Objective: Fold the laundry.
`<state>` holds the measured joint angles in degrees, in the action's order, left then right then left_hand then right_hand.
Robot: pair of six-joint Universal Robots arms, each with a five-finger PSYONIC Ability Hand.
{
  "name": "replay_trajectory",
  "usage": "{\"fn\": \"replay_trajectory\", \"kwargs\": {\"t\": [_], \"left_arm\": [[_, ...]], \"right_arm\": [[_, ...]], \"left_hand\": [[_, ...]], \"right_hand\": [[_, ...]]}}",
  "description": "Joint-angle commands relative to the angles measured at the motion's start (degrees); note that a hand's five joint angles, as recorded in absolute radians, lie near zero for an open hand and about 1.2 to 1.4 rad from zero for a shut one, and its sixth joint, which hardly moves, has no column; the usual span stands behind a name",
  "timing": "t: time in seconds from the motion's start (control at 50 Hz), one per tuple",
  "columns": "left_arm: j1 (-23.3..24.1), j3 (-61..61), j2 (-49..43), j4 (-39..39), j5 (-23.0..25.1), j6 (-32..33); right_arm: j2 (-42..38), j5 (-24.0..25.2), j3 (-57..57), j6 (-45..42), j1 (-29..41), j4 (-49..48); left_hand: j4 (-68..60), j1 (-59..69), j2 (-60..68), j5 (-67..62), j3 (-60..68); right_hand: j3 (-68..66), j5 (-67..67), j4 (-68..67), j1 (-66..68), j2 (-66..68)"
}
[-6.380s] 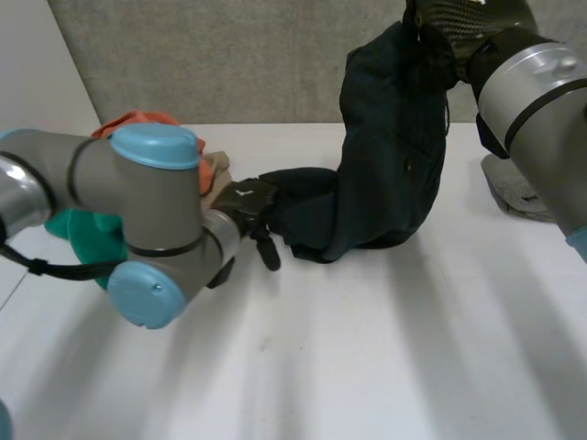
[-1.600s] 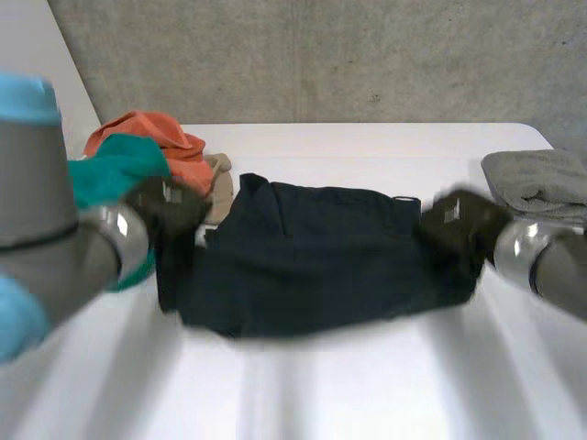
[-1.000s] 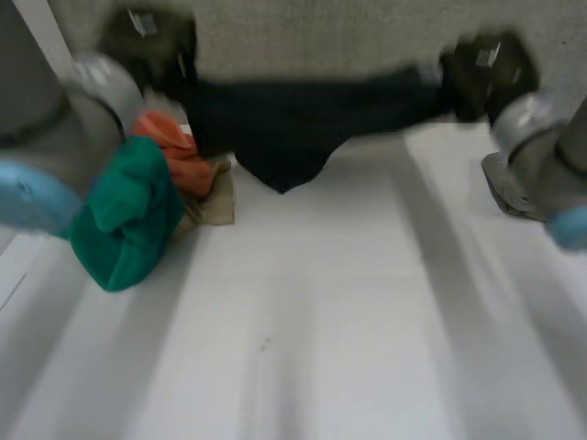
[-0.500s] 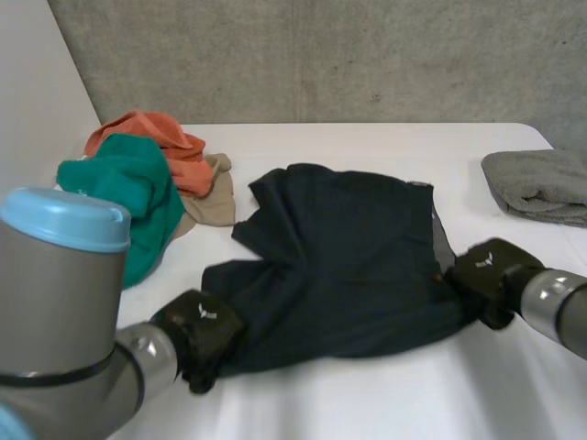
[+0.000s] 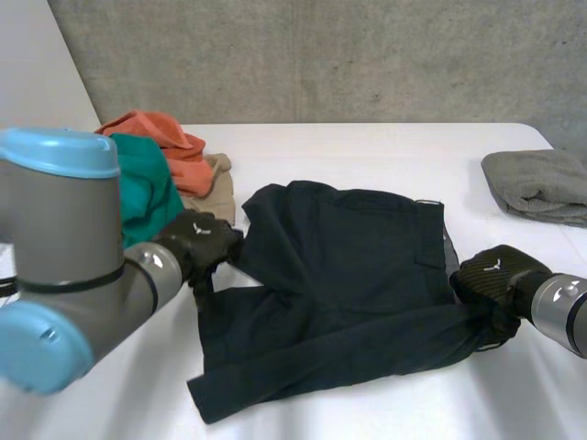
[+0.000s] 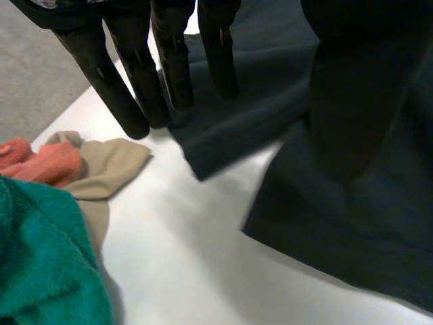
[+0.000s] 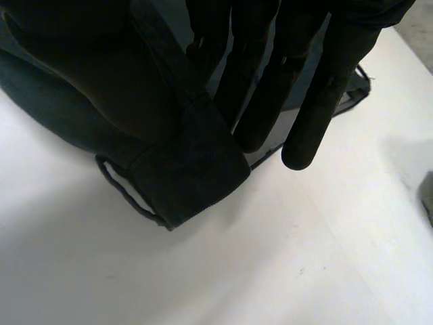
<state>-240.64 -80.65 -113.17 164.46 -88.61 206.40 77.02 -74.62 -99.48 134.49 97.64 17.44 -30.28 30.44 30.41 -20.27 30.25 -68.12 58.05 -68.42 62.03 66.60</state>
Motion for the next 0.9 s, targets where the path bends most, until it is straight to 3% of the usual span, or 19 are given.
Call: {"fn": "replay_trajectory", "kwargs": {"t": [0.02, 0.12, 0.4, 0.56, 0.62, 0.7, 0.72, 0.78, 0.8, 0.86, 0.9], "left_arm": [[-2.99, 7.43, -9.69, 3.5, 5.2, 0.58], [-4.31, 13.58, -16.19, 4.99, 9.86, 0.76], [-3.09, 24.05, -26.05, 4.91, 7.84, 5.5], [-1.07, 26.51, -29.12, 4.82, 4.94, 8.49], [-0.36, 27.13, -29.3, 5.17, 3.19, 9.81], [0.6, 26.95, -27.55, 5.17, -3.56, 12.26], [1.39, 26.52, -26.59, 5.17, -8.28, 13.31], [2.71, 26.07, -25.53, 4.91, -16.56, 15.25], [3.5, 25.9, -25.26, 4.38, -21.9, 16.91], [5.34, 24.59, -23.86, 2.02, -28.78, 19.82], [6.14, 23.88, -23.24, 1.83, -28.55, 20.0]], "right_arm": [[-0.29, -0.18, -0.8, 1.48, 0.62, -0.92], [-0.29, -0.26, -1.76, 1.39, 1.23, -1.71], [0.67, 0.09, -3.35, 1.74, 0.36, -2.67], [1.47, 0.35, -4.4, 1.74, -0.35, -3.29], [1.82, 0.7, -4.84, 1.83, -0.61, -3.55], [2.34, 0.97, -5.19, 1.83, -0.7, -3.55], [2.61, 1.05, -5.45, 1.83, -0.52, -3.55], [2.87, 1.14, -5.63, 1.83, -0.35, -3.55], [2.96, 1.14, -5.72, 1.83, 0.0, -3.55], [3.05, 1.06, -5.81, 1.83, 0.88, -3.38], [3.05, 0.88, -5.81, 1.83, 1.5, -3.47]], "left_hand": [[-8.69, 8.53, 8.56, -8.71, 8.73], [-9.54, 9.38, 9.41, -9.55, 9.57], [-10.04, 9.88, 9.91, -10.05, 10.07], [-23.48, 23.32, 23.36, -23.5, 23.52], [-49.64, 49.48, 49.51, -49.65, 49.67], [-49.72, 49.56, 49.59, -49.73, 49.75], [-49.72, 49.56, 49.59, -49.73, 49.75], [-49.72, 49.56, 49.59, -49.73, 49.75], [-49.72, 49.56, 49.59, -49.73, 49.75], [-49.72, 49.56, 49.59, -49.73, 49.75], [-49.72, 49.56, 49.59, -49.73, 49.75]], "right_hand": [[-11.88, 11.95, -11.58, 17.97, 13.4], [-11.88, 11.95, -11.58, 17.97, 13.4], [-11.88, 11.95, -11.58, 17.97, 13.4], [-11.88, 11.95, -11.58, 17.97, 13.4], [-11.88, 11.95, -11.58, 17.97, 13.4], [-11.88, 11.95, -11.58, 17.97, 13.4], [-11.88, 11.95, -11.58, 17.97, 13.4], [-11.88, 11.95, -11.58, 17.97, 13.4], [-11.88, 11.95, -11.58, 17.97, 13.4], [-11.88, 11.95, -11.58, 17.97, 13.4], [-11.88, 11.95, -11.58, 17.97, 13.4]]}}
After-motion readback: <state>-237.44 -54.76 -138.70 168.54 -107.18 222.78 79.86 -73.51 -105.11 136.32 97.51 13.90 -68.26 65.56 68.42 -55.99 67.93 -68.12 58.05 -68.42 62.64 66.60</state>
